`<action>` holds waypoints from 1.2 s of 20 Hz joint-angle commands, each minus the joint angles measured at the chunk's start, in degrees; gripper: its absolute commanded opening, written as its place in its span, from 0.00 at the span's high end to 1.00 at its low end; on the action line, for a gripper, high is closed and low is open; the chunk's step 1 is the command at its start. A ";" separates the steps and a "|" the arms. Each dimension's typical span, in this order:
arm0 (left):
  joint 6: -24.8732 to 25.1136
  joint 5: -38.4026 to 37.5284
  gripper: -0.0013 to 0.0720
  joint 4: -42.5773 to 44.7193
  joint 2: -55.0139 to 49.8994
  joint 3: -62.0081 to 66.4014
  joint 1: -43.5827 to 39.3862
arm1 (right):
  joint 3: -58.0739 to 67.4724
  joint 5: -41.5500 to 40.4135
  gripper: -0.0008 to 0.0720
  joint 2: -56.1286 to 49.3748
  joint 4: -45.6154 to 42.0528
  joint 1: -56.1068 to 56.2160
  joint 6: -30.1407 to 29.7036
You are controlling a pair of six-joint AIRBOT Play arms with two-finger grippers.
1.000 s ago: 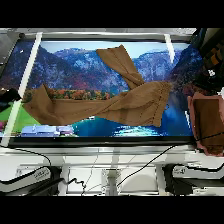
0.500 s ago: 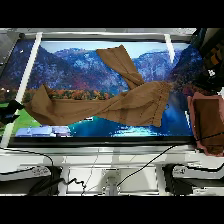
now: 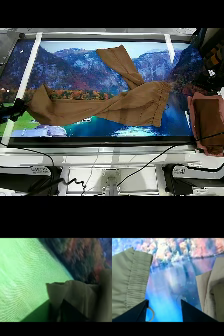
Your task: Fold the clothes and pants, and hang the long-sleeved shirts on hangers.
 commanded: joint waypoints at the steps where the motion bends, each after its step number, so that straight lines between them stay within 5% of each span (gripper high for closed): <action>1: 0.63 1.09 0.96 -3.91 -0.07 0.26 -0.39 | 0.07 0.07 0.37 0.00 0.11 -0.04 0.04; 13: 10.97 9.27 0.96 -4.22 41.79 3.89 2.69 | 0.07 1.84 0.37 0.00 0.07 -0.04 0.04; 19: 11.04 8.39 0.96 -3.72 46.58 3.76 2.80 | 0.07 3.10 0.37 0.00 0.04 -0.04 0.04; 21: 10.78 7.28 0.96 2.60 47.93 3.76 2.89 | 0.07 3.06 0.37 0.00 0.02 -0.04 0.04; 24: -1.60 1.31 0.96 24.17 50.80 3.76 3.58 | 0.07 5.35 0.37 0.00 0.11 -0.04 0.07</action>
